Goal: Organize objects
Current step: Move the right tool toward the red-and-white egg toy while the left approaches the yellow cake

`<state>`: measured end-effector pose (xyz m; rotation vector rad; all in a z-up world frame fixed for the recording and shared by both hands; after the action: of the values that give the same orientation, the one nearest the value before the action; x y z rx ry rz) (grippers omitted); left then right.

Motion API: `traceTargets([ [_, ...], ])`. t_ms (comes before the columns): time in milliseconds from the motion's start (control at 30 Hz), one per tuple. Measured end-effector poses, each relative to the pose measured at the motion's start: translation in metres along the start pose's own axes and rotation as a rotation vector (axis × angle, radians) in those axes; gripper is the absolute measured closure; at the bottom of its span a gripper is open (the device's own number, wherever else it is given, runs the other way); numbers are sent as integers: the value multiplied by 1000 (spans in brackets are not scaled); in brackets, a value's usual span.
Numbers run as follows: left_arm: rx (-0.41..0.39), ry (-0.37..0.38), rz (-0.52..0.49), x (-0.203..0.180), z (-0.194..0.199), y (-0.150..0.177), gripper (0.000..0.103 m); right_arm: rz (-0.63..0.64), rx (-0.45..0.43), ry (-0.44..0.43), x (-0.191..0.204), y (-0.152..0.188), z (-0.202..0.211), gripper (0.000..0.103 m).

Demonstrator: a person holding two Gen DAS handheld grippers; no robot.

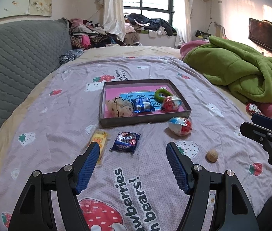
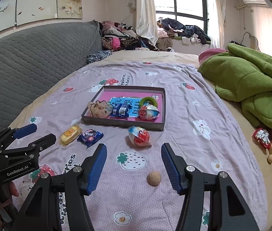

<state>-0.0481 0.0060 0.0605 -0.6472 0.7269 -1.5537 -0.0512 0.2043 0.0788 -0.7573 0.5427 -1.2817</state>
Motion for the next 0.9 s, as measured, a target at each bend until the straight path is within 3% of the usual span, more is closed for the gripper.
traceTargets([
  [400,29,0,-13,0,-24,14,30,0,52,-4,-1,15,-28,45],
  [900,97,-30,38,27,-59,32,30,-4,119,-5,-2,26,-73,45],
])
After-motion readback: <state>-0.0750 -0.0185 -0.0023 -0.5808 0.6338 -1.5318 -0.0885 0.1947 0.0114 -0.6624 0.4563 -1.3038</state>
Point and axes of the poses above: each gripper's, at about its wrist camera, not at the fingertips, and z roughly against the way its jaws point, x to its left, y to its underside, the point moved 1 cm from there along -z, roughly the way its jaws point
